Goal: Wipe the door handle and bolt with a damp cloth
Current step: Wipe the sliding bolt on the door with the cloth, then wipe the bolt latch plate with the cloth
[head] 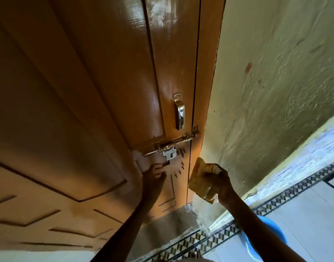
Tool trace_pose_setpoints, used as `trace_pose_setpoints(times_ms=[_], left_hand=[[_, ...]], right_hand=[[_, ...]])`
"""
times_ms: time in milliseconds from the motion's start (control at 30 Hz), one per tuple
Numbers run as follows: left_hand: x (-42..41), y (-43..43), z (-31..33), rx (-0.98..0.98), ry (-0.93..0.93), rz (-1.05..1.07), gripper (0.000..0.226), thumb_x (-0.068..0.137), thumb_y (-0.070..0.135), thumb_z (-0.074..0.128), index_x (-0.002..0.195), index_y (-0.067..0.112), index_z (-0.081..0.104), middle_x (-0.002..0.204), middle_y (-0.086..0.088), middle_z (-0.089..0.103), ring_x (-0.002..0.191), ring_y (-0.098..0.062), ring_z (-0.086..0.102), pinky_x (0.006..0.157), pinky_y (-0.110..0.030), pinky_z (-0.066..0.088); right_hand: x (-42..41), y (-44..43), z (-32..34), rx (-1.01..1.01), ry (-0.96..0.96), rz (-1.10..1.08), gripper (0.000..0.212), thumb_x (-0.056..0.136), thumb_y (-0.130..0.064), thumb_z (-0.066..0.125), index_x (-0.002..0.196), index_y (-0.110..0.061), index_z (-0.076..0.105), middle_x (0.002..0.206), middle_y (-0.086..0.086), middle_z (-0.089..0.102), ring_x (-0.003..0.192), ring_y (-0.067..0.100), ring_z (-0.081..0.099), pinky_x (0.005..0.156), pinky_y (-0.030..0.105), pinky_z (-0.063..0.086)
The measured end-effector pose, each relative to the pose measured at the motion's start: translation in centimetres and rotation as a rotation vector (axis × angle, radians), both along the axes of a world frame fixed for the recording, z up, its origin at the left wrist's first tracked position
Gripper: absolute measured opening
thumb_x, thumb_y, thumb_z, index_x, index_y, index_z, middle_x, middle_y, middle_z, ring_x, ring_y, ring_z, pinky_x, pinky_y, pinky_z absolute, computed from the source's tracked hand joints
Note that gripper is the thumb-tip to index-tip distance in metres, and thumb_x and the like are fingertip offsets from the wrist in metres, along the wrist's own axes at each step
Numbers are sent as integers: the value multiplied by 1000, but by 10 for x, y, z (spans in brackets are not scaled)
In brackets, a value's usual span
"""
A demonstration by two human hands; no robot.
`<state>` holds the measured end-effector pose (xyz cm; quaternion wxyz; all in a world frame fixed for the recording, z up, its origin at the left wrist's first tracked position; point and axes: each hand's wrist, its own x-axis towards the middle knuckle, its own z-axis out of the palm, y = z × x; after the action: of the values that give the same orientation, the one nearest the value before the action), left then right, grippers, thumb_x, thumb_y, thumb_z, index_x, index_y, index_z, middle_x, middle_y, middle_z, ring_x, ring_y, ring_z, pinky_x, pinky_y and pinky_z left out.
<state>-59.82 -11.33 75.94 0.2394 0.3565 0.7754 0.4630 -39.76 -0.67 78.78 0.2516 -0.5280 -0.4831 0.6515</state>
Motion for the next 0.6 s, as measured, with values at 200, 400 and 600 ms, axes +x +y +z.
trace_pose_setpoints(times_ms=[200, 400, 600], left_hand=[[8, 39, 6, 47, -201, 47, 43, 92, 11, 67, 132, 2, 53, 125, 1, 56, 115, -13, 55, 87, -14, 46], [17, 25, -2, -3, -243, 111, 3, 90, 19, 70, 88, 20, 68, 89, -3, 74, 80, -17, 68, 69, -26, 54], [27, 18, 17, 42, -612, 199, 6, 87, -4, 68, 89, 0, 71, 58, -1, 68, 45, -5, 60, 43, -14, 43]], right_hand=[[9, 3, 3, 153, -12, 111, 9, 91, 0, 55, 89, 5, 62, 77, 10, 66, 70, 19, 66, 56, 26, 54], [1, 26, 4, 71, 16, 85, 17, 89, -1, 56, 93, -16, 62, 91, 4, 65, 81, 20, 63, 69, 28, 51], [-43, 30, 23, -225, 309, 306, 25, 87, -14, 54, 107, -8, 66, 99, 18, 72, 89, 34, 67, 80, 40, 53]])
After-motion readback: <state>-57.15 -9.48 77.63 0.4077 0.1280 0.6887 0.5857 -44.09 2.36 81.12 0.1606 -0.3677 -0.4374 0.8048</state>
